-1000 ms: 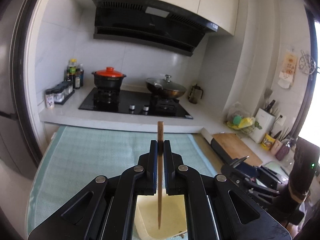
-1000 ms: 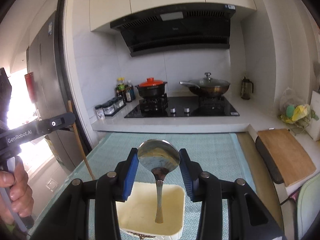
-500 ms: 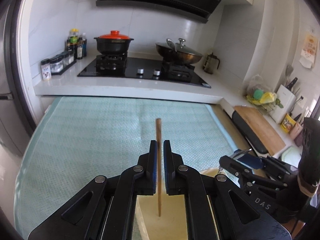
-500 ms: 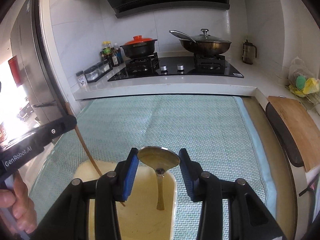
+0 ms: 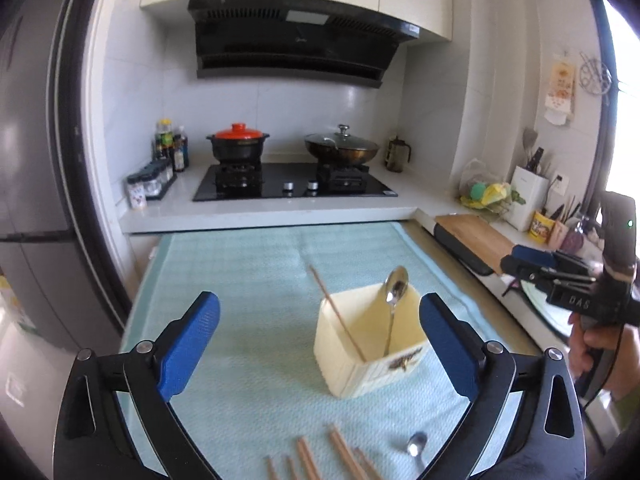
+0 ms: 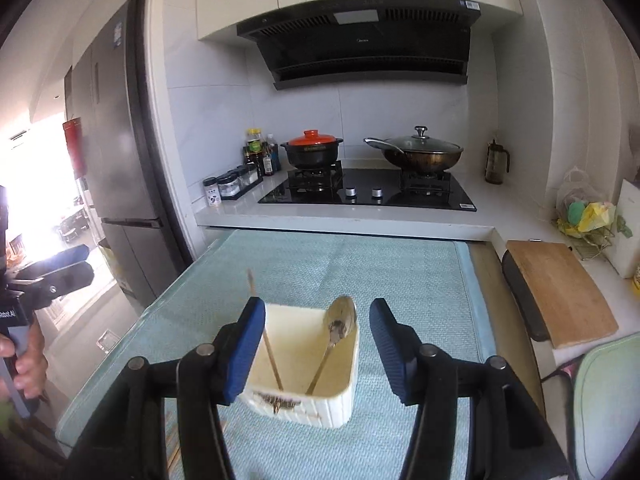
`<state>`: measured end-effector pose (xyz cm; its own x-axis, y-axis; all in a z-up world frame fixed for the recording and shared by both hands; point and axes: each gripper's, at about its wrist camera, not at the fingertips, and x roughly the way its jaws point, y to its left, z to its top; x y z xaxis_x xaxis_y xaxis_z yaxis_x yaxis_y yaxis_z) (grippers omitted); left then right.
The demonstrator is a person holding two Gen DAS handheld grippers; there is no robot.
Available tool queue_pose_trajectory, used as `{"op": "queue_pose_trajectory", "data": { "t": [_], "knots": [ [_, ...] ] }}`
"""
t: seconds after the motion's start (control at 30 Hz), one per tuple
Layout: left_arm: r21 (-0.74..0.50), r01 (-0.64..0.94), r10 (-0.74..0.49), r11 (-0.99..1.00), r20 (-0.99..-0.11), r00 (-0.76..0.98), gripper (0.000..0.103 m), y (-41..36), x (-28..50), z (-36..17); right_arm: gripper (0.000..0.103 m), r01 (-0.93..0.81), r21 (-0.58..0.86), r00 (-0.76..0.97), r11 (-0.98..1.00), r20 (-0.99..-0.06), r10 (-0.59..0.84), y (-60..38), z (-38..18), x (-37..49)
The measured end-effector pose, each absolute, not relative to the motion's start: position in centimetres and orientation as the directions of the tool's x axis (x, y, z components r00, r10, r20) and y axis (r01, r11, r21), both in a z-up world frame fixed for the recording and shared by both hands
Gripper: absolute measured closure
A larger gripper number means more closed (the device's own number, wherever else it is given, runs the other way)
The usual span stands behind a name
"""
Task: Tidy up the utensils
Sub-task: 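Open the left tool over the holder while the right tool drops the spoon in, then move the left tool to the chopsticks while the right tool grasps the small spoon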
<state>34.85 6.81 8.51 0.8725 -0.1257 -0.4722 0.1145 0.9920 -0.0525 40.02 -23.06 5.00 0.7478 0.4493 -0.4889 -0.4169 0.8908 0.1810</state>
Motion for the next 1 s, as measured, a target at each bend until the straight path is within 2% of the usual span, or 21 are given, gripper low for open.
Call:
{"op": "queue_pose_trajectory", "data": {
  "t": [0.1,0.27,0.4,0.5,0.6,0.67,1.0],
  "knots": [
    [-0.021,0.076,-0.077,0.997,-0.472,0.878,0.001,8.2,28.2,7.1,0.047,-0.428,0.163,0.754,0.889,-0.479,0.451,-24.5,4.1,34.1],
    [-0.116,-0.016,-0.053,0.993,-0.565,0.823,0.002,10.7,20.6,1.1,0.047,-0.375,0.07,0.791,0.924,-0.495,0.359,-25.4,-0.9,24.9],
    [-0.073,-0.1,0.033,0.992,-0.623,0.782,0.002,10.6,16.9,-4.3,0.047,-0.298,0.065,0.79,0.953,-0.543,0.284,-25.7,-6.2,19.3],
    [-0.047,-0.164,0.091,0.985,-0.671,0.736,0.001,10.1,15.6,-7.8,0.047,-0.246,0.057,0.778,0.968,-0.584,0.232,-25.5,-9.7,16.6],
    [-0.099,-0.185,0.06,0.978,-0.714,0.698,0.001,9.8,15.2,-10.4,0.047,-0.253,0.049,0.746,0.966,-0.625,0.228,-25.1,-12.1,15.2],
    [-0.122,-0.159,0.024,0.98,-0.714,0.7,0.001,9.4,14.9,-11.2,0.047,-0.268,0.051,0.733,0.962,-0.638,0.238,-24.8,-12.8,14.4],
    [-0.09,-0.146,0.04,0.985,-0.706,0.707,0.001,9.3,15.9,-12.1,0.047,-0.275,0.083,0.708,0.958,-0.657,0.26,-23.2,-14.0,14.2]
  ]
}}
